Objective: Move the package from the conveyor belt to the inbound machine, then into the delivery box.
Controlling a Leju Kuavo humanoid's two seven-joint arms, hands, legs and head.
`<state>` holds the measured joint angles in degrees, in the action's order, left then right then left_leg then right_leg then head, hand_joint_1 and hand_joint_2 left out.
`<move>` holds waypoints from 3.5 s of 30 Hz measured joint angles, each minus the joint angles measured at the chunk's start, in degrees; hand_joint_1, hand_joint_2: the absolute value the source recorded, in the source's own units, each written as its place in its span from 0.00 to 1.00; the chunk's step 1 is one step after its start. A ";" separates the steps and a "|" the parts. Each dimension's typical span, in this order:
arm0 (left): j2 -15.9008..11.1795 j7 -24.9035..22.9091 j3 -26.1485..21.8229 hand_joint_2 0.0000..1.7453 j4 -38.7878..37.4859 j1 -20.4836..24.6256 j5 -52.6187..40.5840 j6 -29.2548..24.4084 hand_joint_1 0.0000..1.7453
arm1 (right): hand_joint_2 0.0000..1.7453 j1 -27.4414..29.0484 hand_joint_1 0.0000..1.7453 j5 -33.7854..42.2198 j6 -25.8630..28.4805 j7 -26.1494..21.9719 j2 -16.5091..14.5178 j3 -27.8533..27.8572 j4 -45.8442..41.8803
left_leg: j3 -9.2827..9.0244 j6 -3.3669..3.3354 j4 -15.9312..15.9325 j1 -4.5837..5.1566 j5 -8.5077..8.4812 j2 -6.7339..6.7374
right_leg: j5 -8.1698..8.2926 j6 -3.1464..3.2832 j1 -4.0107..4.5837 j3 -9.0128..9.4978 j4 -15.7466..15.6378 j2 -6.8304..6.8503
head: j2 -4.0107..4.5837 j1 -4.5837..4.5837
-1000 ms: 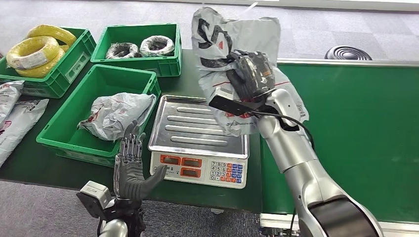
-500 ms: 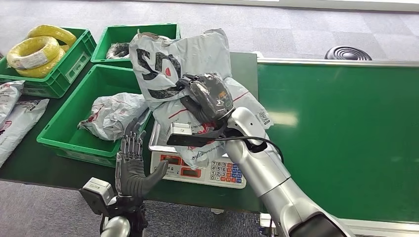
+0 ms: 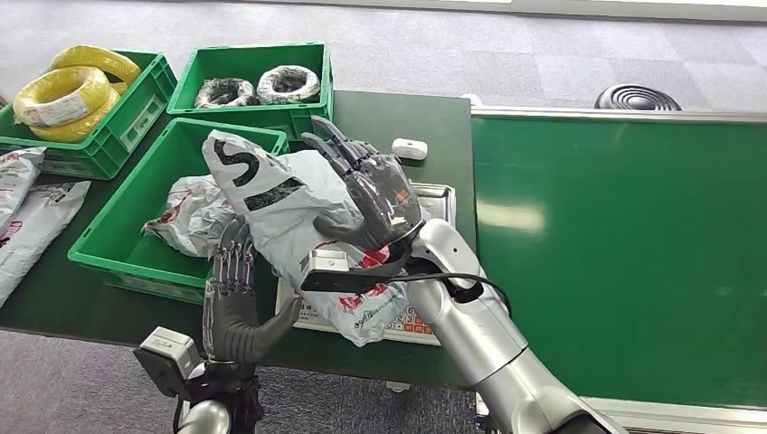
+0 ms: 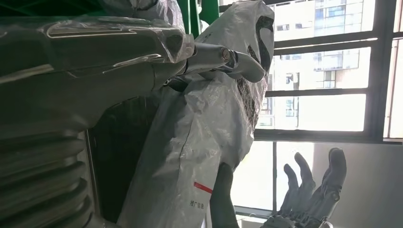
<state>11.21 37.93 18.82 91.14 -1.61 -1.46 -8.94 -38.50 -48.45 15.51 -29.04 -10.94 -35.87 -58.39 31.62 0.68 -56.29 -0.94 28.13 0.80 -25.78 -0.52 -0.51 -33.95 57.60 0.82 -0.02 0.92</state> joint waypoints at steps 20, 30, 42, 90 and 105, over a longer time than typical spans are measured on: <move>-0.01 0.83 -1.21 1.00 -0.03 -1.89 -0.32 -2.05 0.00 | 1.00 4.54 0.00 -0.36 20.60 -0.07 1.41 9.19 -11.02 | 0.00 0.00 -0.01 0.00 0.01 -0.02 | 0.00 0.00 0.00 -0.01 -0.01 0.01 | 0.00 -0.01; -0.10 1.67 -1.68 1.00 0.50 -2.68 -1.60 -5.13 0.00 | 1.00 16.00 0.00 12.31 24.09 -10.66 -1.37 20.90 -37.01 | 0.03 -0.01 0.00 0.01 0.05 -0.09 | -0.03 0.00 -0.01 0.01 -0.04 0.07 | 0.00 -0.01; -0.70 2.20 -1.55 1.00 3.36 -2.22 -4.33 -12.28 0.00 | 1.00 25.33 0.00 14.15 24.07 -10.71 -2.86 22.55 -52.93 | -0.02 0.00 0.01 -0.01 0.04 -0.06 | -0.03 0.00 0.00 0.02 -0.04 0.06 | 0.00 -0.01; 8.01 -25.99 22.22 1.00 -57.82 46.40 -78.62 -7.98 0.00 | 1.00 34.79 0.00 23.79 24.03 -10.70 -5.44 24.09 -50.83 | -0.03 -0.06 -0.03 0.12 0.02 0.20 | 0.06 -0.09 -0.10 -0.02 -0.04 -0.15 | 0.00 0.01; 9.46 -25.56 25.39 1.00 -67.14 48.65 -75.99 -5.02 0.00 | 1.00 35.16 0.00 23.21 24.03 -10.71 -5.37 24.09 -51.88 | -0.25 -0.06 -0.02 0.12 0.01 0.15 | 0.06 -0.09 -0.11 0.26 -0.04 -0.12 | 0.00 0.00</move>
<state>20.67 12.37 44.21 24.00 47.04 -77.45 -13.97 -3.34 -25.24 39.54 -39.75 -16.31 -11.78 -110.27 31.37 0.61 -56.31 -0.83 28.14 0.95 -25.71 -0.61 -0.62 -33.69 57.56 0.70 -0.02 0.92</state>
